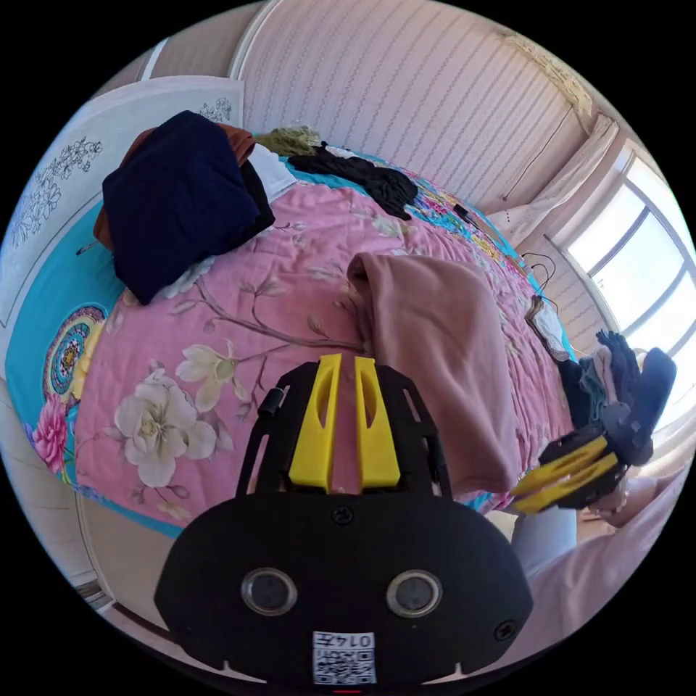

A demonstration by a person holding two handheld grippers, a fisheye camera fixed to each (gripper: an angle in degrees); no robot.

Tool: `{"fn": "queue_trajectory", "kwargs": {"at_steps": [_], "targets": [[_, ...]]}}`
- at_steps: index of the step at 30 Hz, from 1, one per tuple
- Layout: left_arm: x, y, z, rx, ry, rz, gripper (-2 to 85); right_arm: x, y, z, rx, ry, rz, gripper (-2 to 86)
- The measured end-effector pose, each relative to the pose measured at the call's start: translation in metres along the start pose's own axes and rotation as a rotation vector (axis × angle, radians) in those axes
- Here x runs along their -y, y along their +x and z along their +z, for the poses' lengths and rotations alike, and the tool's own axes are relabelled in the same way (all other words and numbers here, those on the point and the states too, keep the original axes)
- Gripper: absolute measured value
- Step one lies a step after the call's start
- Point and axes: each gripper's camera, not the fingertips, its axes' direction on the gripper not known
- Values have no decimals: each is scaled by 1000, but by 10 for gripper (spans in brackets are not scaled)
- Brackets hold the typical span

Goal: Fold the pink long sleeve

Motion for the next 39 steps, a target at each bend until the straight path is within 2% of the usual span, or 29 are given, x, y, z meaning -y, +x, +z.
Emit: {"fn": "queue_trajectory", "kwargs": {"at_steps": [5, 8, 10, 16, 21, 24, 29, 34, 37, 39], "targets": [[-30, -18, -24, -144, 70, -32, 55, 66, 53, -44, -243, 101, 39, 110], [-29, -14, -24, -124, 46, 33, 61, 116, 88, -53, -354, 106, 67, 134], [-29, -9, -19, -115, 6, 62, 63, 149, 111, -44, -389, 38, 94, 145], [-46, -16, -26, -173, 65, 13, 40, 216, 165, 3, -325, -266, 166, 101], [-46, 4, -55, -124, 148, 85, 32, 227, 170, -18, -272, -228, 146, 66], [-44, 22, -61, -95, 187, 142, 29, 233, 188, -17, -265, -230, 219, 67], [-48, 15, -37, 33, 66, 141, 22, 255, 215, 7, -184, -163, 349, 77], [-51, -6, -47, -77, 80, 53, 15, 300, 193, 19, -304, -279, 246, 86], [-55, -7, -75, -105, 92, 52, -3, 329, 160, 14, -420, -235, 100, 87], [-62, -9, -91, -131, 98, 24, -7, 345, 139, 18, -416, -206, -19, 90]]}}
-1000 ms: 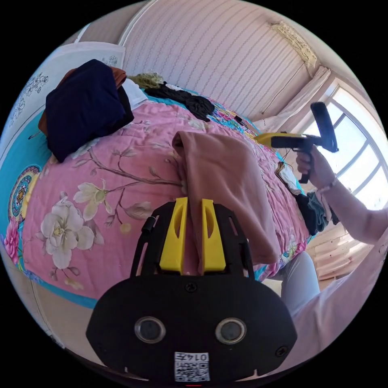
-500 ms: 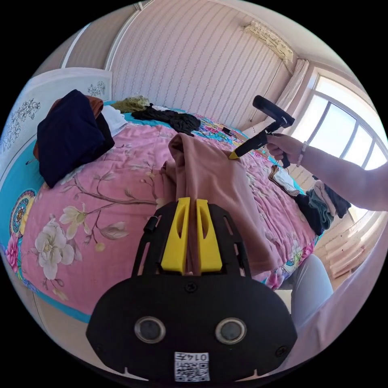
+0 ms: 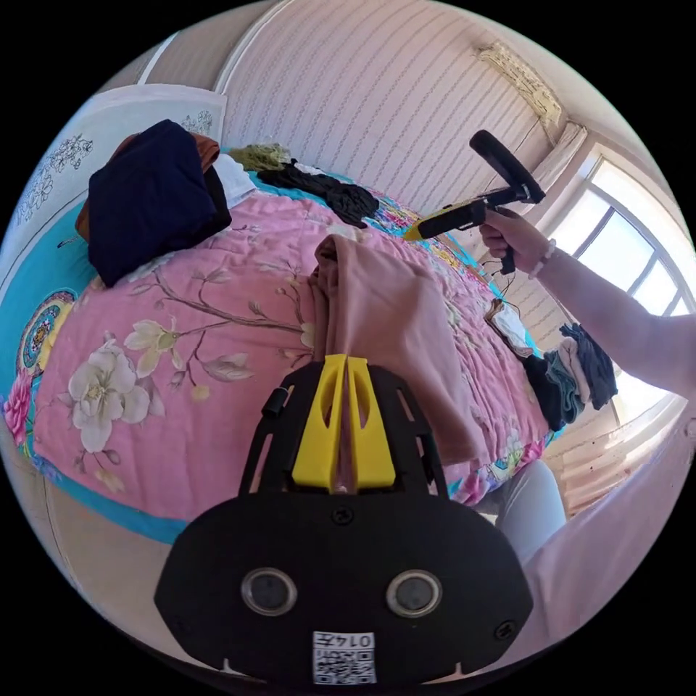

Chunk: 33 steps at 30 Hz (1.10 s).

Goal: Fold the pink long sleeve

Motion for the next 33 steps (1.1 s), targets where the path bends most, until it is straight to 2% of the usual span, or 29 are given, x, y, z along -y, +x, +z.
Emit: {"fn": "queue_trajectory", "kwargs": {"at_steps": [2, 4, 8, 11, 15, 19, 22, 24, 25, 29, 33], "targets": [[-7, 6, -16, -65, 9, -17, -9, 24, -22, 7, 33, -25, -113, 94], [-12, 15, -20, -45, 13, -7, -9, 42, -32, 21, 10, -61, -147, 95], [-29, 21, 6, 85, -73, 2, -10, 76, -31, 65, -31, -211, -130, 102], [-45, 15, 39, 49, -139, -34, -10, 86, -31, 94, 34, -310, -124, 102], [-46, 22, 48, 92, -132, 7, -9, 84, -31, 101, 40, -265, -107, 99], [-43, 16, 31, 3, -101, -60, 0, 79, -45, 77, -4, -215, -171, 80], [-44, 17, 14, -34, -59, -44, 53, 73, -59, 48, -65, -116, -276, 76], [-46, 20, 12, -35, -47, -22, 98, 73, -58, 39, -62, -99, -292, 115], [-47, 22, 14, -37, -42, -24, 129, 75, -57, 37, -54, -104, -300, 129], [-51, 32, 37, -17, -87, -45, 142, 78, -56, 51, -27, -183, -312, 200], [-57, 38, 57, -17, -71, -62, 137, 76, -55, 72, 73, -282, -284, 199]]}}
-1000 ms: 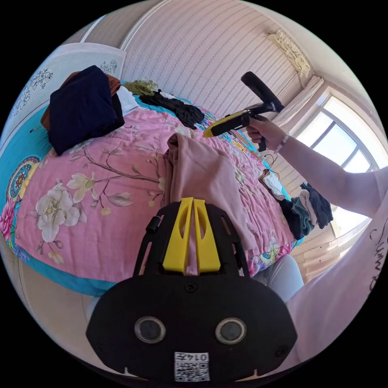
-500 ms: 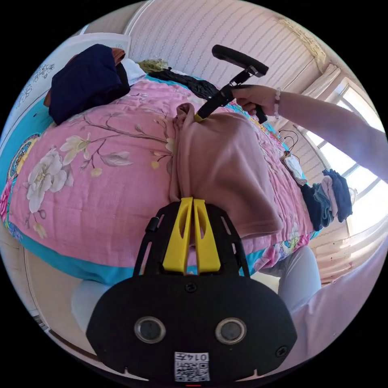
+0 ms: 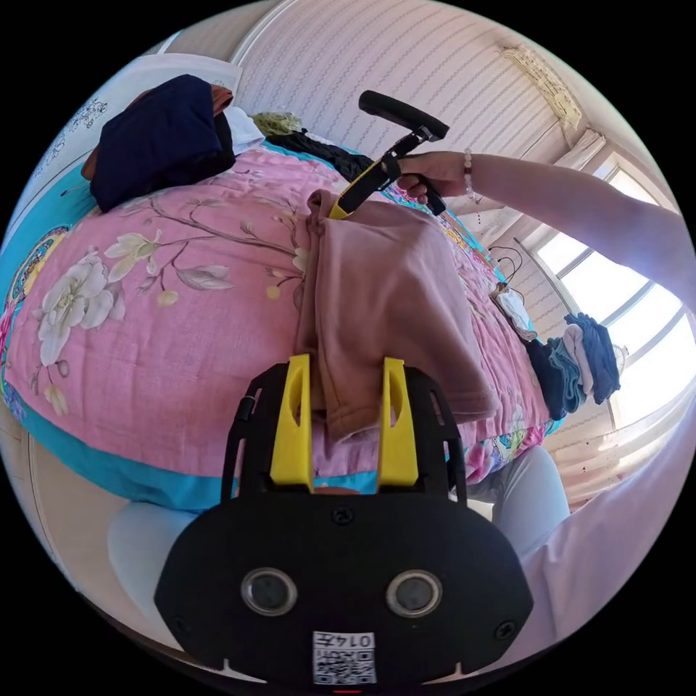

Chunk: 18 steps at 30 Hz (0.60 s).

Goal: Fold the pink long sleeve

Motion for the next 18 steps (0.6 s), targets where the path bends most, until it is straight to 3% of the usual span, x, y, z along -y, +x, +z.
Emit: {"fn": "queue_trajectory", "kwargs": {"at_steps": [2, 10, 18], "targets": [[1, 7, 9, -5, -8, -5, 134, -1, 4, 10, 157, -60, 29, 184], [3, 22, 36, -90, -50, -54, 84, -43, -28, 7, 228, -31, 15, 139], [-9, 68, 29, -130, -31, 47, 59, -151, -136, -43, -125, 193, -32, 103]]}}
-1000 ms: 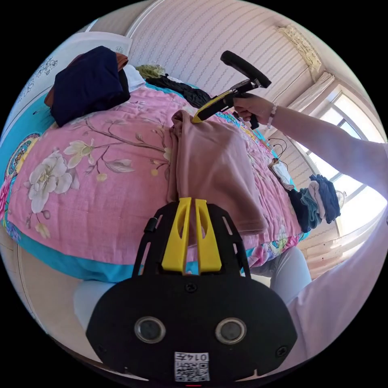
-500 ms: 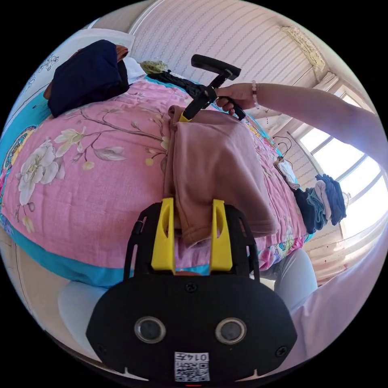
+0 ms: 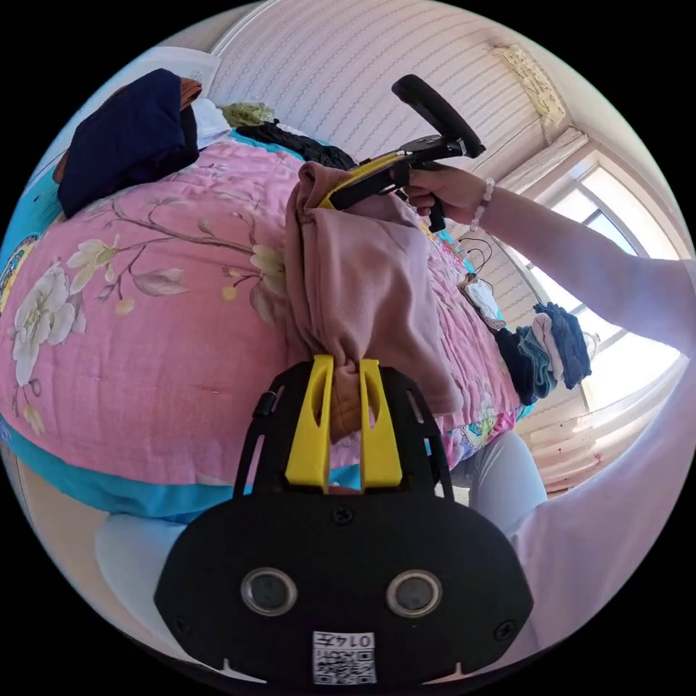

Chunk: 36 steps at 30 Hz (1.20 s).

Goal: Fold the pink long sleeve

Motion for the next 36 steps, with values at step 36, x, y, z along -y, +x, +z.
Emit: {"fn": "queue_trajectory", "kwargs": {"at_steps": [36], "targets": [[12, 502, 75, -567, -6, 1021, 50, -703, -414, -372, -721, 768, 1012, 88]]}}
